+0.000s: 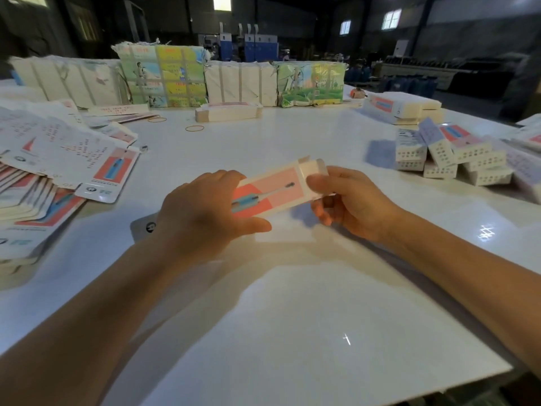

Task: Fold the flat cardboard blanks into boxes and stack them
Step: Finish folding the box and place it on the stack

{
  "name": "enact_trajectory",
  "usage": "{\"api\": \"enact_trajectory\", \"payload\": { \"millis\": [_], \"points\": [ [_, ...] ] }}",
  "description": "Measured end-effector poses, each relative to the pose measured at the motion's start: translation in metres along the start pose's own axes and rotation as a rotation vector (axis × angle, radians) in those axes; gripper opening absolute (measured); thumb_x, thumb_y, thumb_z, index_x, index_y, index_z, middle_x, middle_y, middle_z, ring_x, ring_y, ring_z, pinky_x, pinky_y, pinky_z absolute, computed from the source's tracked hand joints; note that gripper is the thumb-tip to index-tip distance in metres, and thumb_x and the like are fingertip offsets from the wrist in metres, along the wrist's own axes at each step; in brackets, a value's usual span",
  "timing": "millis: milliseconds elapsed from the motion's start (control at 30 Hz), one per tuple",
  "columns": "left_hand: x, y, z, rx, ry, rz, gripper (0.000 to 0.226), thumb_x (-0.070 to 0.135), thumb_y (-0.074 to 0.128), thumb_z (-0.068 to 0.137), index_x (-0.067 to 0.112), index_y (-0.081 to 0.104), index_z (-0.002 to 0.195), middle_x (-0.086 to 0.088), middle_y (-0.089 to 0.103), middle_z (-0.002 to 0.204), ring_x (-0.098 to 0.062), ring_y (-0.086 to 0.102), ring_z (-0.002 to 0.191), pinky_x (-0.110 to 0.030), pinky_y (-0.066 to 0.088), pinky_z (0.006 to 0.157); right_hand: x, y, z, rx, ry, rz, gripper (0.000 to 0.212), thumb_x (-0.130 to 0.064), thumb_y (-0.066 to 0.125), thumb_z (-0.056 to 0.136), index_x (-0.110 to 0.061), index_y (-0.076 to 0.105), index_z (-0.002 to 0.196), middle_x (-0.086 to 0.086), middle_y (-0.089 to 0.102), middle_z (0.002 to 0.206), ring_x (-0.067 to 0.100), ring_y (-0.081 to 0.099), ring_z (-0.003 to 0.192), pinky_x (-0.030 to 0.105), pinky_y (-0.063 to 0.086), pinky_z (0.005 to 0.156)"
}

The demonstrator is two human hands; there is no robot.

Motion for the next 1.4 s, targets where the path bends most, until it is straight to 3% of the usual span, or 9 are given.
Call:
{"api": "enact_trajectory", "payload": {
  "millis": [100, 200, 433, 567, 767, 933, 1233, 1333, 1400],
  "points": [
    [-0.008, -0.007, 0.000, 0.027, -0.065, -0.070, 0.071, 0.079, 0.052, 0.064, 0.028, 0.049, 0.113, 0.008, 0.061, 0.106, -0.015, 0.057, 0.083, -0.033, 0.052, 0.067, -0.020, -0.015, -0.011, 0.318, -0.370, -0.255, 0.008, -0.007, 0.056, 0.092, -0.006, 0.062, 0.087, -0.001, 0.057, 0.062, 0.012, 0.052, 0.048, 0.025, 0.043, 0.044],
    [-0.007, -0.008, -0.001, 0.040, -0.113, -0.113, 0.074, 0.087, 0.047, 0.058, 0.029, 0.048, 0.103, 0.009, 0.062, 0.101, -0.016, 0.061, 0.078, -0.036, 0.054, 0.067, -0.024, 0.001, -0.022, 0.289, -0.570, -0.396, 0.015, -0.004, 0.055, 0.092, -0.011, 0.069, 0.094, -0.001, 0.064, 0.075, 0.007, 0.056, 0.054, 0.021, 0.048, 0.049],
    [0.000, 0.005, -0.001, 0.056, -0.104, -0.105, 0.050, 0.073, 0.055, 0.070, 0.033, 0.048, 0.100, 0.012, 0.058, 0.092, -0.014, 0.057, 0.078, -0.030, 0.048, 0.065, -0.009, 0.023, -0.022, 0.195, -0.476, -0.435, 0.029, -0.007, 0.056, 0.093, -0.023, 0.063, 0.115, 0.006, 0.066, 0.089, 0.002, 0.056, 0.059, 0.012, 0.047, 0.056],
    [0.004, 0.008, -0.002, 0.068, -0.076, -0.038, 0.057, 0.075, 0.051, 0.070, 0.032, 0.048, 0.107, 0.011, 0.059, 0.099, -0.013, 0.055, 0.082, -0.030, 0.049, 0.068, -0.007, 0.019, -0.017, 0.195, -0.397, -0.532, 0.058, -0.016, 0.054, 0.095, -0.018, 0.029, 0.147, 0.004, 0.059, 0.082, 0.008, 0.055, 0.065, 0.023, 0.051, 0.061],
    [0.010, 0.013, -0.003, 0.083, -0.076, 0.052, 0.064, 0.078, 0.047, 0.069, 0.030, 0.048, 0.112, 0.010, 0.058, 0.103, -0.012, 0.049, 0.079, -0.027, 0.045, 0.063, -0.008, 0.020, -0.016, 0.235, -0.379, -0.596, 0.015, -0.013, 0.053, 0.094, -0.016, 0.061, 0.106, 0.000, 0.066, 0.085, 0.008, 0.057, 0.067, 0.022, 0.047, 0.062],
    [0.014, 0.015, -0.005, 0.086, -0.029, 0.101, 0.063, 0.078, 0.047, 0.070, 0.029, 0.048, 0.111, 0.011, 0.057, 0.097, -0.011, 0.047, 0.078, -0.027, 0.045, 0.062, -0.007, 0.023, -0.019, 0.191, -0.369, -0.736, 0.006, -0.011, 0.047, 0.093, -0.011, 0.052, 0.089, 0.003, 0.062, 0.079, 0.023, 0.057, 0.075, 0.036, 0.045, 0.069],
    [0.017, 0.012, -0.006, 0.099, -0.053, 0.111, 0.059, 0.077, 0.047, 0.072, 0.029, 0.048, 0.107, 0.011, 0.057, 0.096, -0.011, 0.048, 0.077, -0.026, 0.044, 0.060, -0.015, 0.021, -0.018, 0.181, -0.459, -0.908, 0.008, -0.018, 0.052, 0.093, -0.011, 0.056, 0.094, 0.004, 0.064, 0.087, 0.020, 0.055, 0.074, 0.036, 0.045, 0.065],
    [0.016, 0.008, -0.005, 0.117, -0.117, 0.035, 0.058, 0.076, 0.046, 0.073, 0.028, 0.049, 0.106, 0.008, 0.059, 0.100, -0.014, 0.051, 0.078, -0.027, 0.044, 0.063, -0.029, 0.007, -0.018, 0.389, -0.598, -0.919, 0.038, -0.031, 0.063, 0.088, -0.016, 0.052, 0.121, 0.000, 0.051, 0.114, 0.006, 0.049, 0.090, 0.021, 0.039, 0.068],
    [0.015, 0.006, -0.006, 0.126, -0.135, 0.010, 0.058, 0.075, 0.045, 0.074, 0.028, 0.049, 0.108, 0.007, 0.060, 0.103, -0.014, 0.050, 0.078, -0.026, 0.041, 0.063, -0.026, -0.003, -0.012, 0.441, -0.457, -0.729, 0.055, -0.038, 0.065, 0.086, -0.018, 0.043, 0.133, -0.001, 0.046, 0.118, 0.007, 0.049, 0.093, 0.018, 0.040, 0.068]
  ]
}}
Point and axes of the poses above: each hand's wrist, its own z-axis towards the middle knuckle, its own y-axis out of the palm, x = y × z, the point moved 5 cm from there along z, towards the middle knuckle
